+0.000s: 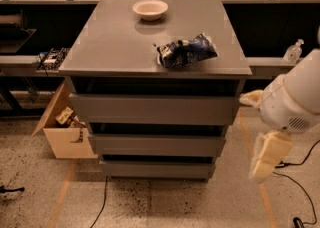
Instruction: Open bottom drawer
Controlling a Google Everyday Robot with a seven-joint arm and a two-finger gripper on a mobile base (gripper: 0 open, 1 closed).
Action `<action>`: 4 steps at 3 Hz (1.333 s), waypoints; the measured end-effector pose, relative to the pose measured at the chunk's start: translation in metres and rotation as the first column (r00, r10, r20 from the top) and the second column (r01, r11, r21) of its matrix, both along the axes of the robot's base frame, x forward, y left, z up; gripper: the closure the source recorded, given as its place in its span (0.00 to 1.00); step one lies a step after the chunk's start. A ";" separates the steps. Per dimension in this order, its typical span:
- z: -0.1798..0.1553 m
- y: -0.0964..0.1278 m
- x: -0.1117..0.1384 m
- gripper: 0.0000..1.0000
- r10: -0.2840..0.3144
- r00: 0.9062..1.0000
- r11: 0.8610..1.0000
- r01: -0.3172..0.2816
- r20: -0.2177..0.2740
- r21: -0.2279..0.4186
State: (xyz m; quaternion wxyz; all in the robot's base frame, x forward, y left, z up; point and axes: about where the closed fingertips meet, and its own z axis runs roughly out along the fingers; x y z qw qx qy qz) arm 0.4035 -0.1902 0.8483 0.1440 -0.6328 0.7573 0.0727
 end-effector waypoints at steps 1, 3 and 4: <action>-0.068 0.020 -0.013 0.00 0.027 0.998 0.996 -0.023 -0.050 0.084; -0.139 0.053 -0.019 0.00 0.022 0.997 0.989 -0.012 -0.068 0.148; -0.163 0.054 -0.014 0.00 0.017 0.996 0.991 -0.005 -0.082 0.136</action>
Offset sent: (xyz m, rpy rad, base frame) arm -0.0294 0.0903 -0.2218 0.2343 0.1233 0.0164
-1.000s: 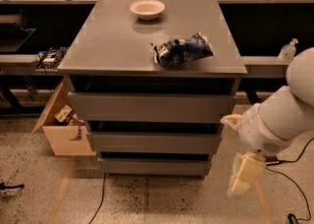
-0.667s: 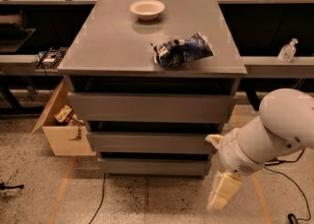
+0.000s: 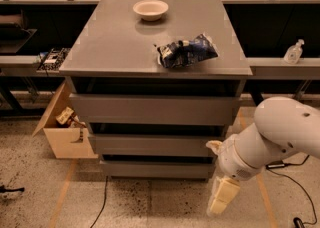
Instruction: Open bottom drawer
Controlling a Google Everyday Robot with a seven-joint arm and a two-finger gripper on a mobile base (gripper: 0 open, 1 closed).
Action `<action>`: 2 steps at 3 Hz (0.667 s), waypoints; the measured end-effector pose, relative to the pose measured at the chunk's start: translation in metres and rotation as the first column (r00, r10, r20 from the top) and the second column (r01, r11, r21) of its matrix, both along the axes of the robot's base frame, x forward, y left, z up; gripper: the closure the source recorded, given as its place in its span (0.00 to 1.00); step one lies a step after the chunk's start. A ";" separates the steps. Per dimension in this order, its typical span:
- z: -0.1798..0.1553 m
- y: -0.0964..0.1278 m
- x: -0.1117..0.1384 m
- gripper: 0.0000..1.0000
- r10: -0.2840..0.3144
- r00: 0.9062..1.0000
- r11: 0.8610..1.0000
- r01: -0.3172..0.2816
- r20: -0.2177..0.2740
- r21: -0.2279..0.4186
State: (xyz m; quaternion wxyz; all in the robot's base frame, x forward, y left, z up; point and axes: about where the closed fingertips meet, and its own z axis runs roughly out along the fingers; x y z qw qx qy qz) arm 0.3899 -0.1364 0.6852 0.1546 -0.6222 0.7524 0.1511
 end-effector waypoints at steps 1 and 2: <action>-0.048 -0.007 0.013 0.00 -0.007 1.000 1.000 0.007 -0.005 -0.004; -0.106 -0.016 0.027 0.00 -0.029 1.000 0.999 0.029 -0.010 -0.022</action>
Offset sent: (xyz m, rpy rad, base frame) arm 0.0475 -0.0294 -0.1751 -0.0450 0.0121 -0.0604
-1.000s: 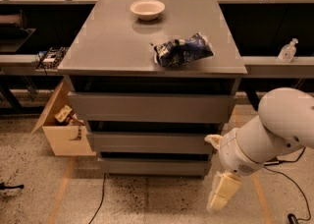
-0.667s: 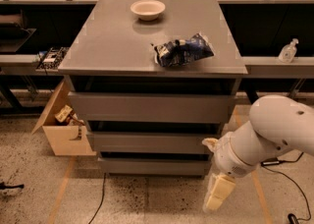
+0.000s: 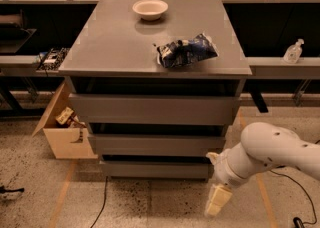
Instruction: Open bottom drawer
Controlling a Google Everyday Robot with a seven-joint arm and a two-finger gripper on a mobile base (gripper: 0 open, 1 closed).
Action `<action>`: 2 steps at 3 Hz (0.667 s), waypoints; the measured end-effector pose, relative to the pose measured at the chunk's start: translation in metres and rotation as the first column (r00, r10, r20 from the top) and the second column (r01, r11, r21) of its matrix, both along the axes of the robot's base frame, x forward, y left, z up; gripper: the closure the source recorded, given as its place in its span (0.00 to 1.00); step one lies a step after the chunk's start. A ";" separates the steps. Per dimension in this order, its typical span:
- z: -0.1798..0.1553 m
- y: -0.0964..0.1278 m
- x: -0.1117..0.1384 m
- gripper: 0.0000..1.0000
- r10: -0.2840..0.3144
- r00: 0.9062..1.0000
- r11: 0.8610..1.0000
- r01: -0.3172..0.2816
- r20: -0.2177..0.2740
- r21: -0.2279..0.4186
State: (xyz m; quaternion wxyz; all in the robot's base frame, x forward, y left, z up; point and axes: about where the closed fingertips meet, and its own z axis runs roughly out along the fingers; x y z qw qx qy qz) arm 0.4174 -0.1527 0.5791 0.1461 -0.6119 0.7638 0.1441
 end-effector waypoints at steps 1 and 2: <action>-0.053 -0.009 0.008 0.00 -0.033 0.999 0.999 0.033 0.000 0.001; -0.106 -0.009 0.021 0.00 -0.057 0.998 0.998 0.057 0.002 0.019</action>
Offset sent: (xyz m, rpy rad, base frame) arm 0.0381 -0.0085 -0.1736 0.0455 -0.0047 -0.0916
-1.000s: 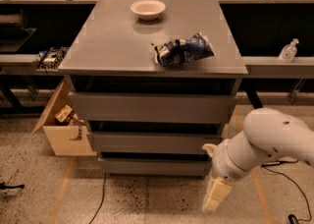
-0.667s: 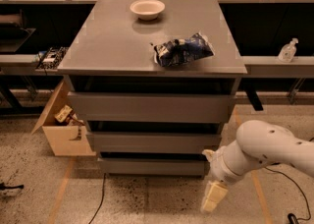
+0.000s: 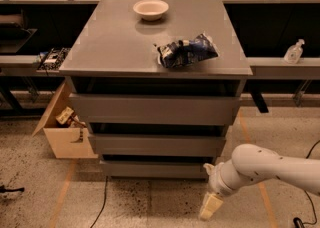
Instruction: Open bottom drawer
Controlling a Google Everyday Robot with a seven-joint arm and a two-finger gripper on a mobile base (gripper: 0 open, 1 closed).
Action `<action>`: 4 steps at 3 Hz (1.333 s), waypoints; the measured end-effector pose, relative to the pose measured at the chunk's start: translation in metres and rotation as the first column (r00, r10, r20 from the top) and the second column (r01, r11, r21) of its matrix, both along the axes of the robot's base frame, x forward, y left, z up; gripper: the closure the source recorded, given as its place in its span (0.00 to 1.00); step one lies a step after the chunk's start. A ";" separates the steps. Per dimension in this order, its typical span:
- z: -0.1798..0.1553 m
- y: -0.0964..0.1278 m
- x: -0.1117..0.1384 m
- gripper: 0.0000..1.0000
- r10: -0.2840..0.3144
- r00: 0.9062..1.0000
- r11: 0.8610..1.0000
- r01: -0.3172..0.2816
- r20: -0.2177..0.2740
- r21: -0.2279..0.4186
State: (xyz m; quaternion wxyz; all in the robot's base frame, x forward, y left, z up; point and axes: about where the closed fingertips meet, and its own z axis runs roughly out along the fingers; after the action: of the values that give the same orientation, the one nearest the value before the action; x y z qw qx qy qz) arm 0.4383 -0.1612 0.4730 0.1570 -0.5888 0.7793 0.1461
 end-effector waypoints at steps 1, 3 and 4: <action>-0.065 0.009 0.010 0.00 -0.021 0.999 0.998 0.023 -0.027 0.060; -0.091 0.006 0.027 0.00 0.000 1.000 1.000 0.000 0.004 -0.007; -0.121 -0.003 0.043 0.00 0.037 0.999 0.998 -0.036 0.029 -0.045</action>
Offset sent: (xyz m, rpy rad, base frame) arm 0.0137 0.0054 -0.0469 0.0437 0.0039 -0.0187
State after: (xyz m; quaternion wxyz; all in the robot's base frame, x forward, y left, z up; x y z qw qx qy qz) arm 0.4817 -0.1644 0.3524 0.1527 -0.6083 0.7692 0.1226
